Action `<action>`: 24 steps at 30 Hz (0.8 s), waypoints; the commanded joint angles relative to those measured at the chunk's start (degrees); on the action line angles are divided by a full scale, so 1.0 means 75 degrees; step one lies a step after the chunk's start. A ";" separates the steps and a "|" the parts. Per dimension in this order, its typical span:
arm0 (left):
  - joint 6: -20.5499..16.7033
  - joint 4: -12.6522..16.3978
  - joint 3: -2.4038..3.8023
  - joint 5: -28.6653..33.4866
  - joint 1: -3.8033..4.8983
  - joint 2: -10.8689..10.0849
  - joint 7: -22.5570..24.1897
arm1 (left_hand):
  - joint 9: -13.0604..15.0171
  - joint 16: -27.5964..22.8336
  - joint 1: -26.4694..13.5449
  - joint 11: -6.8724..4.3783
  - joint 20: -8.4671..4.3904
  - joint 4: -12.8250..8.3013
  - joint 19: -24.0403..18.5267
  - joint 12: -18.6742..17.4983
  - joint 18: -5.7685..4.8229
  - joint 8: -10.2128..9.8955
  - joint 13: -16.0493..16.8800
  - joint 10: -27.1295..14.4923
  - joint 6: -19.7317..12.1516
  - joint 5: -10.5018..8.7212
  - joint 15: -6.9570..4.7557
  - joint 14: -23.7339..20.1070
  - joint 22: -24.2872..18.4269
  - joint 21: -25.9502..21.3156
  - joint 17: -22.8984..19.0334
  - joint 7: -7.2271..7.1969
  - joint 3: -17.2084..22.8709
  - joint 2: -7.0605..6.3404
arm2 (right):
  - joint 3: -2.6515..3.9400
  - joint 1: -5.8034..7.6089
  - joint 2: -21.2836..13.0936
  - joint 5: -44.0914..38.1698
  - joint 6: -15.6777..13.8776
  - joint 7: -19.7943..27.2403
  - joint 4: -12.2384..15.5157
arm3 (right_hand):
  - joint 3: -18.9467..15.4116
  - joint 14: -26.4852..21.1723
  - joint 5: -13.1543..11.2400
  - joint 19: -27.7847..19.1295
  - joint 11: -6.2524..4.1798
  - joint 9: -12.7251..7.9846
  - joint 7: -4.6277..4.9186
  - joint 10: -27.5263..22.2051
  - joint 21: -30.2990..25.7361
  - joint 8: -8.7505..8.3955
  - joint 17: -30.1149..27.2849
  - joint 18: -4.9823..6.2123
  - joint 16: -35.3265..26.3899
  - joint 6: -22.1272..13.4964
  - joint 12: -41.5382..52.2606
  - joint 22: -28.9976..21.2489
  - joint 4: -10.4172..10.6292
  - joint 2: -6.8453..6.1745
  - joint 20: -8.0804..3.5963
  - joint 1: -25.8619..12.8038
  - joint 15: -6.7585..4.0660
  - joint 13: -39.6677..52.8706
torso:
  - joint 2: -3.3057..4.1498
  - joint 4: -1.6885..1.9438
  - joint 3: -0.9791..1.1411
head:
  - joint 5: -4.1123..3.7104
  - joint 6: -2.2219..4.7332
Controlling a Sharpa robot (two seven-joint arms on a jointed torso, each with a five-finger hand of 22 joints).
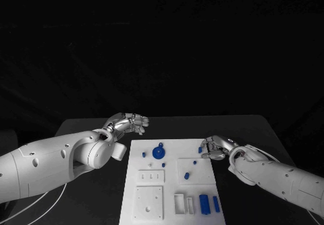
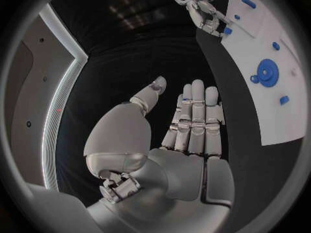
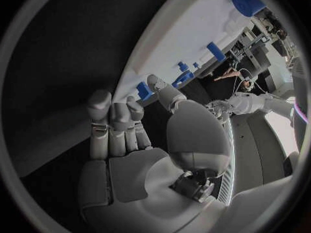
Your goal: Assemble the parts on the task board
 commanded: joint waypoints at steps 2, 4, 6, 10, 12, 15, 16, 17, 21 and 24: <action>0.0126 0.0029 0.0006 -0.0017 0.0004 0.0008 0.0086 | 0.0011 0.0035 -0.0056 0.0020 0.0012 -0.0013 -0.0048 -0.0034 0.0095 -0.0040 0.0011 0.0042 -0.0019 0.0016 -0.0003 -0.0042 0.0118 0.0041 0.0013 0.0029 0.0046 0.0021 | 0.0002 -0.0004 0.0052 -0.0048 0.0022 -0.0022 -0.0054 | 0.0180 0.0022 -0.0258 -0.0028 -0.0057 0.0017 0.0026 -0.0025 0.0019 0.0093 0.0017 0.0887 -0.0038 0.0287 0.0037 0.0112 0.0015 0.0029 0.0021 0.0106 -0.0083 -0.0018 | -0.0004 -0.0006 -0.0004 | 0.0010 -0.0018; 0.0129 0.0031 0.0006 -0.0018 0.0004 0.0010 0.0082 | 0.0012 0.0035 -0.0056 0.0020 0.0012 -0.0014 -0.0048 -0.0035 0.0095 -0.0041 0.0012 0.0042 -0.0019 0.0016 -0.0003 -0.0042 0.0117 0.0041 0.0013 0.0029 0.0046 0.0021 | 0.0002 -0.0005 0.0070 -0.0059 0.0037 -0.0030 -0.0071 | 0.0301 0.0027 -0.0381 -0.0022 -0.0087 0.0018 -0.0006 -0.0018 0.0024 0.0122 0.0025 0.0887 -0.0049 0.0363 0.0038 0.0114 0.0053 0.0049 0.0029 0.0110 -0.0113 -0.0028 | -0.0008 -0.0002 -0.0005 | 0.0014 -0.0026; 0.0130 0.0033 0.0006 -0.0018 0.0004 0.0008 0.0078 | 0.0012 0.0035 -0.0056 0.0020 0.0012 -0.0014 -0.0049 -0.0035 0.0095 -0.0041 0.0012 0.0042 -0.0019 0.0016 -0.0003 -0.0042 0.0117 0.0041 0.0013 0.0029 0.0046 0.0022 | 0.0002 -0.0005 0.0083 -0.0060 0.0038 -0.0040 -0.0082 | 0.0368 0.0030 -0.0451 -0.0021 -0.0103 0.0018 -0.0022 -0.0014 0.0026 0.0138 0.0030 0.0887 -0.0055 0.0405 0.0037 0.0116 0.0072 0.0049 0.0031 0.0111 -0.0128 -0.0033 | -0.0011 -0.0004 -0.0006 | 0.0022 -0.0024; 0.0133 0.0043 0.0006 -0.0021 0.0004 0.0004 0.0073 | 0.0013 0.0035 -0.0058 0.0020 0.0012 -0.0013 -0.0049 -0.0037 0.0095 -0.0041 0.0014 0.0042 -0.0019 0.0016 -0.0003 -0.0043 0.0117 0.0042 0.0012 0.0029 0.0046 0.0022 | 0.0002 -0.0005 0.0128 -0.0101 0.0043 -0.0070 -0.0093 | 0.0565 0.0039 -0.0716 -0.0018 -0.0149 0.0024 -0.0069 0.0001 0.0036 0.0192 0.0045 0.0887 -0.0072 0.0541 0.0040 0.0122 0.0126 0.0082 0.0032 0.0122 -0.0172 -0.0046 | -0.0014 -0.0018 -0.0001 | 0.0025 -0.0036; 0.0133 0.0047 0.0006 -0.0024 0.0004 0.0003 0.0071 | 0.0013 0.0035 -0.0058 0.0020 0.0012 -0.0014 -0.0050 -0.0038 0.0095 -0.0041 0.0014 0.0042 -0.0018 0.0016 -0.0003 -0.0043 0.0117 0.0042 0.0012 0.0029 0.0046 0.0022 | 0.0002 -0.0005 0.0144 -0.0125 0.0033 -0.0082 -0.0100 | 0.0619 0.0043 -0.0771 -0.0017 -0.0158 0.0023 -0.0078 0.0005 0.0039 0.0199 0.0050 0.0887 -0.0076 0.0565 0.0040 0.0123 0.0145 0.0095 0.0031 0.0119 -0.0180 -0.0049 | -0.0013 -0.0021 0.0001 | 0.0032 -0.0036; 0.0135 0.0041 0.0006 -0.0029 0.0004 0.0015 0.0068 | 0.0014 0.0035 -0.0058 0.0020 0.0013 -0.0014 -0.0050 -0.0039 0.0095 -0.0042 0.0016 0.0042 -0.0018 0.0015 -0.0003 -0.0043 0.0117 0.0042 0.0012 0.0029 0.0045 0.0021 | 0.0002 -0.0005 0.0161 -0.0137 0.0027 -0.0086 -0.0107 | 0.0658 0.0045 -0.0797 -0.0015 -0.0164 0.0023 -0.0085 0.0009 0.0043 0.0207 0.0055 0.0887 -0.0078 0.0589 0.0041 0.0124 0.0157 0.0102 0.0031 0.0118 -0.0186 -0.0051 | -0.0013 -0.0014 -0.0005 | 0.0036 -0.0031; 0.0138 0.0041 0.0006 -0.0029 0.0004 0.0016 0.0068 | 0.0014 0.0035 -0.0058 0.0020 0.0013 -0.0013 -0.0050 -0.0039 0.0095 -0.0042 0.0016 0.0042 -0.0018 0.0016 -0.0003 -0.0043 0.0117 0.0042 0.0012 0.0029 0.0046 0.0022 | 0.0002 -0.0005 0.0169 -0.0137 0.0024 -0.0088 -0.0107 | 0.0676 0.0046 -0.0804 -0.0015 -0.0167 0.0024 -0.0088 0.0012 0.0044 0.0213 0.0057 0.0887 -0.0080 0.0604 0.0042 0.0124 0.0163 0.0106 0.0030 0.0118 -0.0190 -0.0052 | -0.0015 -0.0009 -0.0008 | 0.0029 -0.0038; 0.0137 0.0043 0.0006 -0.0029 0.0004 0.0013 0.0068 | 0.0014 0.0034 -0.0059 0.0020 0.0013 -0.0013 -0.0050 -0.0040 0.0095 -0.0042 0.0017 0.0042 -0.0018 0.0016 -0.0003 -0.0044 0.0117 0.0042 0.0012 0.0029 0.0046 0.0022 | 0.0002 -0.0005 0.0173 -0.0138 0.0024 -0.0090 -0.0105 | 0.0695 0.0047 -0.0809 -0.0015 -0.0172 0.0027 -0.0094 0.0014 0.0046 0.0224 0.0059 0.0887 -0.0082 0.0627 0.0042 0.0125 0.0168 0.0113 0.0030 0.0118 -0.0194 -0.0053 | -0.0015 -0.0009 -0.0009 | 0.0029 -0.0040; 0.0135 0.0044 0.0006 -0.0030 0.0004 0.0011 0.0066 | 0.0015 0.0034 -0.0059 0.0020 0.0013 -0.0014 -0.0051 -0.0042 0.0095 -0.0043 0.0018 0.0042 -0.0018 0.0016 -0.0002 -0.0044 0.0116 0.0043 0.0012 0.0029 0.0046 0.0022 | 0.0002 -0.0005 0.0190 -0.0166 0.0032 -0.0105 -0.0098 | 0.0709 0.0048 -0.0815 -0.0015 -0.0176 0.0027 -0.0098 0.0016 0.0048 0.0228 0.0061 0.0887 -0.0083 0.0638 0.0042 0.0126 0.0170 0.0112 0.0029 0.0117 -0.0198 -0.0054 | -0.0013 -0.0009 -0.0013 | 0.0039 -0.0049; 0.0137 0.0045 0.0006 -0.0032 0.0004 0.0011 0.0065 | 0.0015 0.0034 -0.0058 0.0021 0.0013 -0.0014 -0.0052 -0.0043 0.0095 -0.0043 0.0019 0.0042 -0.0018 0.0016 -0.0002 -0.0044 0.0116 0.0043 0.0012 0.0029 0.0046 0.0021 | 0.0002 -0.0005 0.0205 -0.0169 0.0034 -0.0106 -0.0098 | 0.0714 0.0048 -0.0818 -0.0014 -0.0178 0.0027 -0.0100 0.0019 0.0050 0.0230 0.0062 0.0887 -0.0083 0.0643 0.0044 0.0127 0.0172 0.0108 0.0030 0.0113 -0.0200 -0.0055 | -0.0015 -0.0011 -0.0012 | 0.0044 -0.0050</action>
